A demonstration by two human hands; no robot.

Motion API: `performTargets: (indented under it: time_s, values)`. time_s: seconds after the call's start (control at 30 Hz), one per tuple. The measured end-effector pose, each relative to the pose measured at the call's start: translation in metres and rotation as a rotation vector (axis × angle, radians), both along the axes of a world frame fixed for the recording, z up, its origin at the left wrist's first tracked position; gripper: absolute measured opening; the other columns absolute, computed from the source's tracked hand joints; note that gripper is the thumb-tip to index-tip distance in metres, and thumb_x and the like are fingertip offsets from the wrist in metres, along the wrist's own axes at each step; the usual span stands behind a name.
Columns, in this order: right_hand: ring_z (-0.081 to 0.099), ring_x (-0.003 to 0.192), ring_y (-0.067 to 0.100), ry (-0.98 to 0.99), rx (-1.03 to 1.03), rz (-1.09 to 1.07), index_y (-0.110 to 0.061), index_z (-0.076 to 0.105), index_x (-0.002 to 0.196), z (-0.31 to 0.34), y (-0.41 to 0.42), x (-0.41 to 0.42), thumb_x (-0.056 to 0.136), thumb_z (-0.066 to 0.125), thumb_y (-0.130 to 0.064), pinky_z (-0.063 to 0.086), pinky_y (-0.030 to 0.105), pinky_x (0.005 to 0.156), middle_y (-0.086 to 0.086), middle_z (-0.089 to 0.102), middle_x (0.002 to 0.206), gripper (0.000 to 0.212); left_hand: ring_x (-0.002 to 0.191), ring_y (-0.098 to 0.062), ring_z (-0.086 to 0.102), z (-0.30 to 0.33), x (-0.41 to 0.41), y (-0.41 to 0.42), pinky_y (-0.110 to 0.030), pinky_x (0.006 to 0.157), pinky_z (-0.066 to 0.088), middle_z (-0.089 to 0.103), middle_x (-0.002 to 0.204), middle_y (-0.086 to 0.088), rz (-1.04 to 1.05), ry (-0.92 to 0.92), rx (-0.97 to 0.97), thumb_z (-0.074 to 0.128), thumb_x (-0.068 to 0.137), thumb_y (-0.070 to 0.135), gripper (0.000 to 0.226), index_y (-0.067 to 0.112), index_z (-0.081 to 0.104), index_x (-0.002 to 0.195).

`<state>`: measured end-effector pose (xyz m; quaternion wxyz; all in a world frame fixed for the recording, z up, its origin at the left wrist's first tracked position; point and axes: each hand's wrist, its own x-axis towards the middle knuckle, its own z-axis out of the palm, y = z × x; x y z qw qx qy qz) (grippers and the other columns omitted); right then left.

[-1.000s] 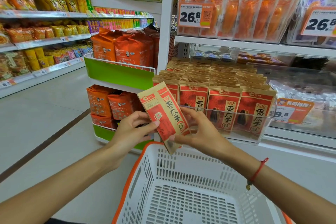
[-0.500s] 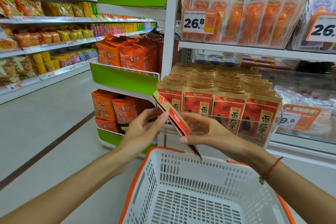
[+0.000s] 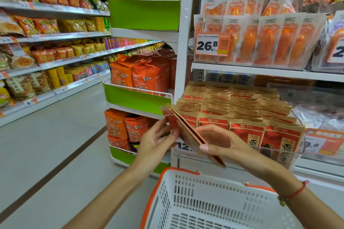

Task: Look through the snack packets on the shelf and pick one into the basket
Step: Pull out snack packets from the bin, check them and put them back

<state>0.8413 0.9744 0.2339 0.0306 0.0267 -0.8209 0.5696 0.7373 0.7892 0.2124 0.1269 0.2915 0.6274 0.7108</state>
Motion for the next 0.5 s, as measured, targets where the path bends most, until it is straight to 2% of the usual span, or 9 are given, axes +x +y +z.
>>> performTargets:
  time_s: [0.03,0.1,0.17,0.23,0.3,0.37,0.5]
  values:
    - [0.06,0.118,0.015,0.033,0.012,0.003,-0.026,0.06,0.126,0.007,0.001,-0.002,0.084,0.068,-0.037,0.046,0.039,0.103,-0.007,0.064,0.127,0.044,0.104,-0.005,0.067,0.006,-0.004,0.003,-0.023,0.081,0.057,0.07,0.115,0.008,0.007,-0.018,0.036,0.065,0.087,0.02,0.035,0.029,0.06,0.12]
    - [0.063,0.113,0.012,0.085,0.053,0.004,-0.028,0.059,0.127,0.025,0.003,-0.007,0.085,0.064,-0.041,0.052,0.026,0.094,-0.012,0.066,0.123,0.045,0.105,-0.011,0.068,0.02,-0.013,0.008,-0.026,0.081,0.058,0.071,0.115,0.004,0.014,-0.032,0.089,0.067,0.08,0.027,0.038,0.029,0.06,0.118]
    - [0.064,0.108,0.003,0.121,0.12,0.0,-0.034,0.06,0.125,0.047,0.005,-0.014,0.089,0.059,-0.043,0.052,0.014,0.084,-0.017,0.067,0.118,0.037,0.104,-0.011,0.068,0.035,-0.023,0.013,-0.024,0.079,0.057,0.071,0.114,0.005,0.002,-0.025,0.126,0.066,0.078,0.029,0.039,0.032,0.058,0.116]
    - [0.064,0.102,-0.003,0.183,0.22,-0.043,-0.042,0.062,0.116,0.069,0.01,-0.026,0.09,0.059,-0.045,0.051,0.01,0.08,-0.018,0.067,0.115,0.026,0.106,-0.01,0.067,0.049,-0.037,0.019,-0.026,0.083,0.057,0.069,0.116,0.005,-0.006,-0.025,0.159,0.066,0.078,0.029,0.039,0.036,0.055,0.115]
    - [0.065,0.094,-0.002,0.283,0.317,-0.129,-0.045,0.065,0.108,0.088,0.018,-0.042,0.084,0.06,-0.044,0.051,0.012,0.078,-0.012,0.066,0.112,0.025,0.108,-0.012,0.067,0.059,-0.052,0.024,-0.027,0.084,0.056,0.068,0.119,0.001,0.002,-0.017,0.196,0.067,0.078,0.029,0.039,0.036,0.055,0.115]
    - [0.061,0.081,0.002,0.398,0.454,-0.239,-0.041,0.067,0.108,0.099,0.027,-0.061,0.088,0.063,-0.037,0.049,0.015,0.071,-0.001,0.065,0.103,0.02,0.106,-0.014,0.068,0.065,-0.067,0.031,-0.027,0.084,0.056,0.068,0.119,-0.002,0.024,-0.01,0.225,0.068,0.076,0.029,0.044,0.032,0.054,0.117]
    - [0.061,0.08,0.017,0.473,0.741,-0.415,-0.027,0.069,0.118,0.102,0.043,-0.098,0.093,0.063,-0.033,0.053,0.044,0.07,0.002,0.063,0.095,0.027,0.091,-0.008,0.071,0.066,-0.088,0.054,-0.022,0.077,0.056,0.07,0.109,-0.003,0.153,-0.001,0.282,0.069,0.086,0.015,0.029,0.028,0.056,0.109]
